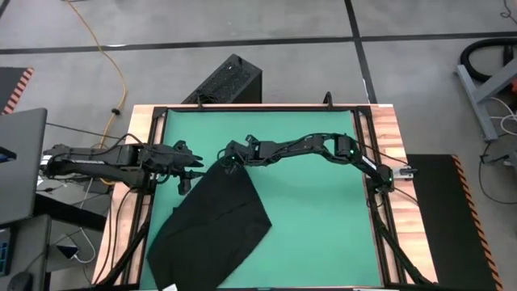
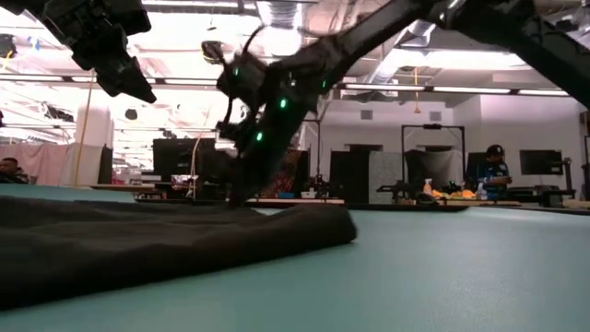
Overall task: Roll napkin
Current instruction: Fold the black table napkin
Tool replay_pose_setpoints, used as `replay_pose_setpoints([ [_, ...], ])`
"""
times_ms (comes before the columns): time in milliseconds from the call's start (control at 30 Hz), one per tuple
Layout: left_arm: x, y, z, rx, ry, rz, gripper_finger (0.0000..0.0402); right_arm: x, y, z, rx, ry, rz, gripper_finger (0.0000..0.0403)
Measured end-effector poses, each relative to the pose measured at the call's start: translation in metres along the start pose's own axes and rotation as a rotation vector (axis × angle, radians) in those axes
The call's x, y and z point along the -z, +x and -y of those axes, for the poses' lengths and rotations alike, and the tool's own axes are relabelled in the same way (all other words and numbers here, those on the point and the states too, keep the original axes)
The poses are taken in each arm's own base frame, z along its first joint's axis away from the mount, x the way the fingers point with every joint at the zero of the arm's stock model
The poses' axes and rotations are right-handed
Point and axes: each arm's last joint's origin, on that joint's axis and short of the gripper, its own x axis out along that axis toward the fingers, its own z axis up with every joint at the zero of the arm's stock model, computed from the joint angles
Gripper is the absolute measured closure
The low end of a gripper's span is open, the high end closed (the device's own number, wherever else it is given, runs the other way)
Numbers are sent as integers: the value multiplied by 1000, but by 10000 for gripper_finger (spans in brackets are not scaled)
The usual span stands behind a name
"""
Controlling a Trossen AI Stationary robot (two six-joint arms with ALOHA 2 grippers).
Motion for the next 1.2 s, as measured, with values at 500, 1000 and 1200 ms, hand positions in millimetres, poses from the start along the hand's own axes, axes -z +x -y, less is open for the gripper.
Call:
replay_pose_setpoints([
  [500,-2,0,1,33,10,22,260,11,-136,15,438,-22,-224,397],
  [1000,29,20,2,200,103,-77,260,29,-126,66,650,-92,-476,332],
  [1200,32,21,10,269,191,-34,260,20,-147,73,613,-168,-449,274],
])
